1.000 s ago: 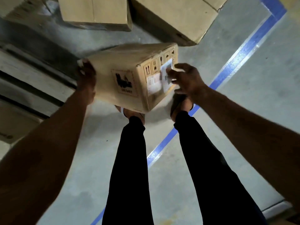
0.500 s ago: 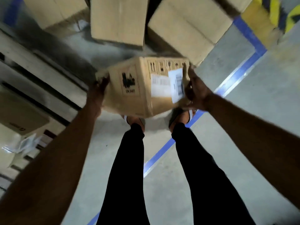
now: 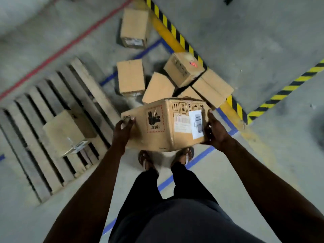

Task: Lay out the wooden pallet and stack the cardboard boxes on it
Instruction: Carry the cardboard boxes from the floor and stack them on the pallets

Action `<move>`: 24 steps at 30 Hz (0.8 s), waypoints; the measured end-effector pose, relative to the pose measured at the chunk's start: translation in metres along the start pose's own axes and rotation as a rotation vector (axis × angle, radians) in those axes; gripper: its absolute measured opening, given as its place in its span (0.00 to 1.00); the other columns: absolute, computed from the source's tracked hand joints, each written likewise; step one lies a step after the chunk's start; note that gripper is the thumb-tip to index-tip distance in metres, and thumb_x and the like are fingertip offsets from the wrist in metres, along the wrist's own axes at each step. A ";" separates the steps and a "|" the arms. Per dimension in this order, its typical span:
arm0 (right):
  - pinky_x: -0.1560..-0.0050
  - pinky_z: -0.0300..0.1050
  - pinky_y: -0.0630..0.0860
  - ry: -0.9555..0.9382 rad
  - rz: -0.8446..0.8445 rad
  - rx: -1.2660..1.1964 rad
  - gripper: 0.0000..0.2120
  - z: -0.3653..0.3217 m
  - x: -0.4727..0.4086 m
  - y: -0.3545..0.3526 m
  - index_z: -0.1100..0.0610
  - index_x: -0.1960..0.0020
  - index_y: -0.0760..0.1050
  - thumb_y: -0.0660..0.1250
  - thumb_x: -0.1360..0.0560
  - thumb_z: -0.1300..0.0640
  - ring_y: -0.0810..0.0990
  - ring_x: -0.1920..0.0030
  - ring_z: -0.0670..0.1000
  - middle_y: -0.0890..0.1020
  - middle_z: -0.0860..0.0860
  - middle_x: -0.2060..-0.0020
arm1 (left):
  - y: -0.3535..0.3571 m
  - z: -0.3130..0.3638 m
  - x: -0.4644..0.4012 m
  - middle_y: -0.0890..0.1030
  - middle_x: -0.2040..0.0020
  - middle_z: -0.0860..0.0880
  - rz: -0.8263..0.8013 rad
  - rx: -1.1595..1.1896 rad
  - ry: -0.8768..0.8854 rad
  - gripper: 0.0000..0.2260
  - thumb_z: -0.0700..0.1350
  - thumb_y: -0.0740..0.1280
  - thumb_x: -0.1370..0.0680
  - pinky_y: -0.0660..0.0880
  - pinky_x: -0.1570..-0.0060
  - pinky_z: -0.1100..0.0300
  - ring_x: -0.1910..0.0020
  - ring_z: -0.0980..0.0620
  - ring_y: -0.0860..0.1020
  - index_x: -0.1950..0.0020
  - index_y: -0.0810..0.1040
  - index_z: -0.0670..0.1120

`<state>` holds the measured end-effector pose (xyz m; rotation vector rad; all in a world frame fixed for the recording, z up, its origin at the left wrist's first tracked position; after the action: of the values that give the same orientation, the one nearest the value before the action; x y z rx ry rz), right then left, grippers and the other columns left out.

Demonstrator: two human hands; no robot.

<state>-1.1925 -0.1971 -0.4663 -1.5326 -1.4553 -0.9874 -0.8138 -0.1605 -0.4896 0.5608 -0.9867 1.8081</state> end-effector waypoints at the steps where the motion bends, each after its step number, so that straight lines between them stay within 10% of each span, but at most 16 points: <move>1: 0.38 0.63 0.79 -0.025 -0.024 0.020 0.35 -0.004 0.011 0.000 0.47 0.39 0.82 0.56 0.26 0.21 0.85 0.44 0.57 0.87 0.52 0.45 | -0.007 -0.006 0.015 0.76 0.26 0.46 -0.001 0.043 0.013 0.42 0.77 0.71 0.32 0.75 0.34 0.40 0.32 0.42 0.76 0.24 0.73 0.56; 5: 0.41 0.63 0.79 -0.080 -0.081 0.083 0.35 -0.004 0.030 0.000 0.53 0.38 0.80 0.56 0.23 0.25 0.84 0.46 0.59 0.86 0.57 0.45 | -0.032 -0.052 0.053 0.78 0.33 0.46 0.007 0.133 -0.038 0.18 0.66 0.70 0.23 0.75 0.39 0.41 0.34 0.42 0.76 0.36 0.78 0.60; 9: 0.40 0.65 0.79 -0.088 -0.082 0.164 0.33 0.023 0.051 0.037 0.53 0.38 0.79 0.58 0.23 0.26 0.84 0.43 0.62 0.87 0.58 0.44 | -0.071 -0.108 0.074 0.73 0.24 0.43 0.079 0.172 -0.048 0.34 0.64 0.71 0.22 0.75 0.37 0.39 0.29 0.39 0.74 0.19 0.68 0.54; 24: 0.39 0.66 0.79 -0.211 -0.216 0.387 0.26 0.213 0.199 0.359 0.53 0.45 0.82 0.61 0.19 0.32 0.84 0.48 0.63 0.89 0.56 0.53 | -0.387 -0.333 0.162 0.77 0.31 0.43 0.363 0.574 -0.035 0.34 0.61 0.72 0.21 0.74 0.39 0.47 0.37 0.44 0.75 0.21 0.69 0.45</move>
<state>-0.8215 0.0645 -0.3754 -1.2412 -1.8672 -0.6251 -0.5180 0.2790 -0.4133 0.7988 -0.6046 2.4366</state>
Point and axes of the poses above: each hand's wrist, its own x-axis away from the middle knuckle, its own y-axis out of the palm, z = x × y, the point moved 6 cm from there along -x, towards the middle knuckle
